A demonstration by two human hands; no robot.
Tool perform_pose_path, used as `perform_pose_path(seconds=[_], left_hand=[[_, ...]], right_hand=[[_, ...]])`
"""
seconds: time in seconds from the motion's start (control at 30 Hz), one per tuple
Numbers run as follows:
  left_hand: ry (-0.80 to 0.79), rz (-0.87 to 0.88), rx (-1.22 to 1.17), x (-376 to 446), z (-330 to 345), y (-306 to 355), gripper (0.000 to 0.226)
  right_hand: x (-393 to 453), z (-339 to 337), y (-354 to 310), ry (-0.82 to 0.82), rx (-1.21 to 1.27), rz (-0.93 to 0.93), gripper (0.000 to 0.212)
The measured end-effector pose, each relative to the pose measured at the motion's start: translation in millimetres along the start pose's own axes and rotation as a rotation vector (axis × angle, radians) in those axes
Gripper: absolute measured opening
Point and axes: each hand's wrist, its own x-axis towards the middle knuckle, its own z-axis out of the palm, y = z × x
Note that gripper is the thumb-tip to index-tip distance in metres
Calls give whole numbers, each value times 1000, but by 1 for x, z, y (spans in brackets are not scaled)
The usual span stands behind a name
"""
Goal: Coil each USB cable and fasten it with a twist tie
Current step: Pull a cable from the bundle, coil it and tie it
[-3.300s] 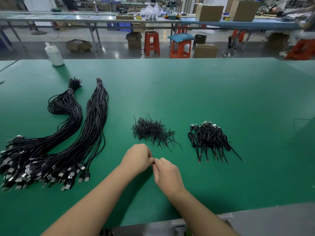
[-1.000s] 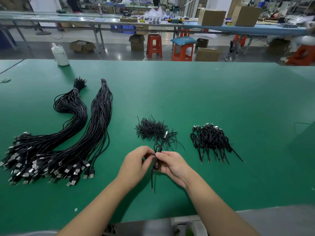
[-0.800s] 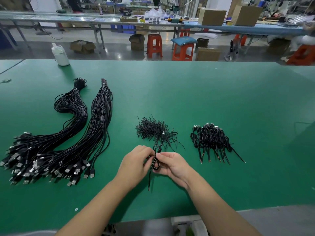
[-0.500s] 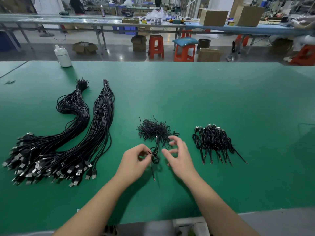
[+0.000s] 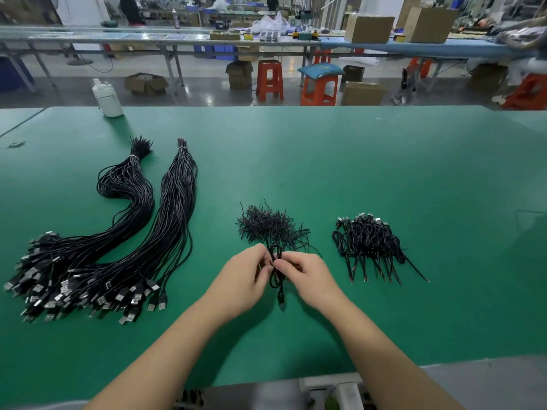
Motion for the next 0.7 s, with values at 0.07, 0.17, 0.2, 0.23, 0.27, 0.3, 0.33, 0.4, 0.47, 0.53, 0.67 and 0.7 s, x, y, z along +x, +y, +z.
perform_pose_path(seconds=[0.07,0.17,0.2,0.23,0.27,0.3,0.33,0.4,0.47,0.53,0.67,0.7], left_hand=[[7,134,109,-2,0,0,5],[44,303,271,-6,3,0,6],[52,324,298,-7,4,0,4],[54,325,300,-8,5,-1,3],[56,310,271,-9,6,-2,3],[55,277,210,-9,6,-3,3],[56,228,128,-9,7,-3,2],[75,93,-46,-7,7,-4,6],[92,-71,-192,-3,6,-5,12],[72,-202,-322,2,4,-8,15],[48,-274,-425,5,5,-7,18],[70,-242,-357,5,5,-5,19]], right_hand=[[0,1,0,7,82,57,16],[1,6,-1,18,228,205,22],[1,7,-2,4,273,240,22],[0,7,-3,-9,315,254,18],[-1,7,-4,-15,365,252,14],[-2,7,-5,-19,416,243,10],[-3,6,-6,-25,458,231,7],[-4,4,-8,-60,513,201,10],[-5,1,-10,-126,531,168,20],[-5,-2,-14,-180,500,148,29],[-4,-5,-14,-81,231,83,11],[-4,-6,-13,-62,207,78,12]])
